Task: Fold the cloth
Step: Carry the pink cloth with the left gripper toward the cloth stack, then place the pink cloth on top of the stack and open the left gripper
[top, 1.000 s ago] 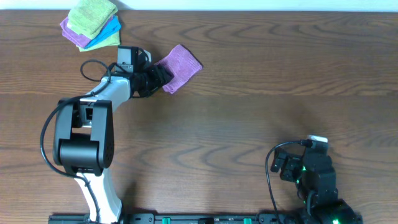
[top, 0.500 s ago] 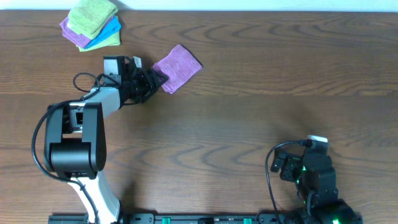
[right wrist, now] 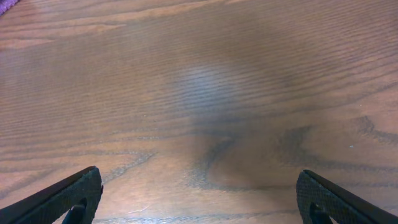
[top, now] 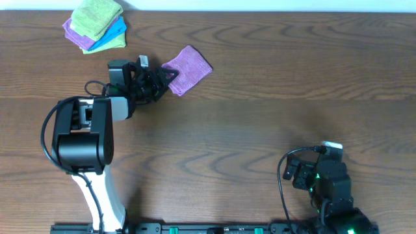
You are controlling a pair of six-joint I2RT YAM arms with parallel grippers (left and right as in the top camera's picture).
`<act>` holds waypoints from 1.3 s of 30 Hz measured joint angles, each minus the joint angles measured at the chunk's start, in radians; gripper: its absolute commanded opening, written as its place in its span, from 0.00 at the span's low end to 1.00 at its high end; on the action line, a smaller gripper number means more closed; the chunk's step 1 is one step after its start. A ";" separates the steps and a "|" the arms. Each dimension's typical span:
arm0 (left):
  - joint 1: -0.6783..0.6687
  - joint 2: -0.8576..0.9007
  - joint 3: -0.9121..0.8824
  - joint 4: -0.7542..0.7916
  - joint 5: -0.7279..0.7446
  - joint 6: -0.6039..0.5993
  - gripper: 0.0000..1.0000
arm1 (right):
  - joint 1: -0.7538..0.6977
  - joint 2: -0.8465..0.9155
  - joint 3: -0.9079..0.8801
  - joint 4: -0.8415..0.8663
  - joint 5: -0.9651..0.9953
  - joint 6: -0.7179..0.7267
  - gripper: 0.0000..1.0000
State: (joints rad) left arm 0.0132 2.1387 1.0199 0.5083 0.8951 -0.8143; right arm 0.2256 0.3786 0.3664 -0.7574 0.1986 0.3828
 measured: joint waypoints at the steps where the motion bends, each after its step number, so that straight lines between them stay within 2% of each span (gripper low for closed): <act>1: -0.001 0.007 0.004 0.005 0.003 -0.012 0.67 | 0.000 0.000 0.000 0.000 0.000 0.000 0.99; 9: -0.036 0.053 0.007 0.031 -0.020 -0.040 0.16 | 0.000 0.000 0.000 0.000 0.000 0.000 0.99; 12: -0.056 0.062 0.005 0.049 -0.038 -0.041 0.06 | 0.000 0.000 0.000 0.000 0.000 0.000 0.99; 20: -0.061 0.099 0.085 0.032 -0.003 -0.023 0.05 | 0.000 0.000 0.000 0.000 0.000 0.000 0.99; 23: -0.062 0.128 0.164 -0.034 0.007 0.004 0.05 | 0.000 0.000 0.000 0.000 0.000 0.000 0.99; 29: -0.063 0.151 0.433 -0.392 0.015 0.147 0.06 | 0.000 0.000 0.000 0.000 0.000 0.000 0.99; 33: -0.052 0.151 0.739 -0.689 -0.008 0.295 0.05 | 0.000 0.000 -0.001 0.000 0.001 0.000 0.99; 37: -0.027 0.151 0.969 -0.868 -0.063 0.398 0.06 | 0.000 0.000 -0.001 0.000 0.001 0.000 0.99; 39: -0.013 0.151 1.054 -0.902 -0.084 0.428 0.06 | 0.000 0.000 -0.001 0.000 0.000 0.000 0.99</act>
State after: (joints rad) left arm 0.0002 2.2898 2.0739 -0.3935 0.8116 -0.3866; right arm 0.2256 0.3782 0.3656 -0.7574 0.1989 0.3828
